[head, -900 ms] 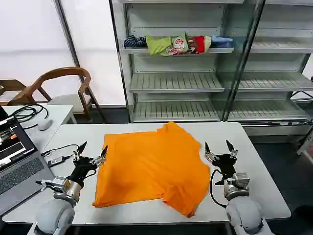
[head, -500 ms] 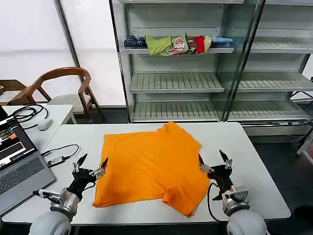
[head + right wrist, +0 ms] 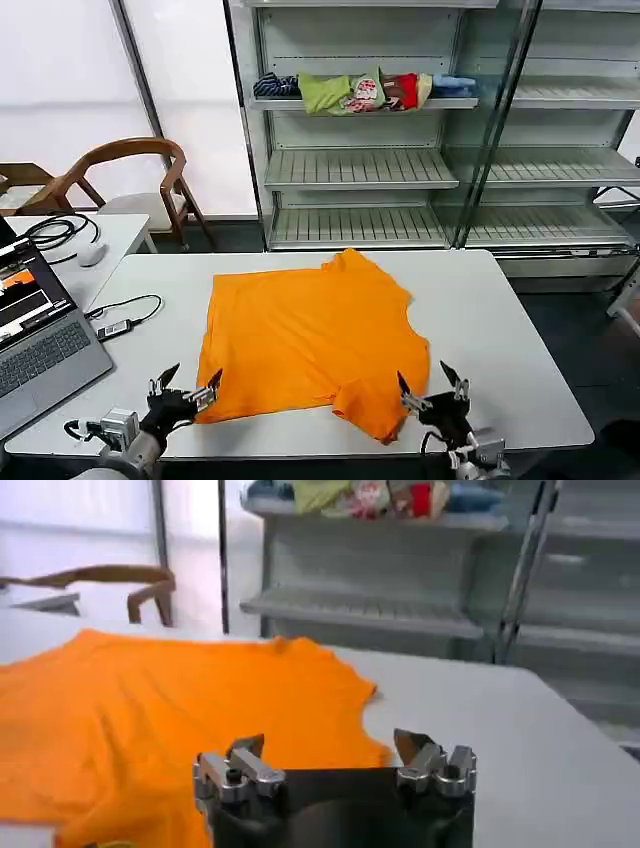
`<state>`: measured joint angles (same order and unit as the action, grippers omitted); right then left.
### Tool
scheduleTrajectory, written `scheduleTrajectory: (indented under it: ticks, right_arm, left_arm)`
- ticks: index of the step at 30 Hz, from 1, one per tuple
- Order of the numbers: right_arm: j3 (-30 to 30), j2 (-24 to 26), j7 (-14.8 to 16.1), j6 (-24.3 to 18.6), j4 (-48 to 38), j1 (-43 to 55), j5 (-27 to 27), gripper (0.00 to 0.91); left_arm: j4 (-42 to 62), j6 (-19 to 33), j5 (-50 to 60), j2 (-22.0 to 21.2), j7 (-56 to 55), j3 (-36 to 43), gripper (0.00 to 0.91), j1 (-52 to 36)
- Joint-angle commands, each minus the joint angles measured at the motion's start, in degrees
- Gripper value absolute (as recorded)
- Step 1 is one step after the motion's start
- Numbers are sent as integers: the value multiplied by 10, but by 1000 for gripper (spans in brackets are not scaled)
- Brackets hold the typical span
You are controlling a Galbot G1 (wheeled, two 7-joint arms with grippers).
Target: Fold and organize the clothes.
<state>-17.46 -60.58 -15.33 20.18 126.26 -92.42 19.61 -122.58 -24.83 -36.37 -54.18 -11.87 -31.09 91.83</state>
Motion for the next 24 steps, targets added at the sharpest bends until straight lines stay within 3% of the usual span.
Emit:
scheduleTrajectory:
  ticks: [1, 11, 24]
  right_arm:
    - [11, 4, -5, 14, 6, -25, 3, 907]
    - [34, 4, -15, 25, 2, -20, 11, 907]
    - [46, 0, -23, 40, -5, -18, -18, 907]
  left_arm:
    - [-6, -63, -30, 2, -21, -7, 907, 25]
    - [-7, -81, -31, -2, -21, -13, 907, 35]
    - [3, -80, -32, -5, -22, -18, 907, 32]
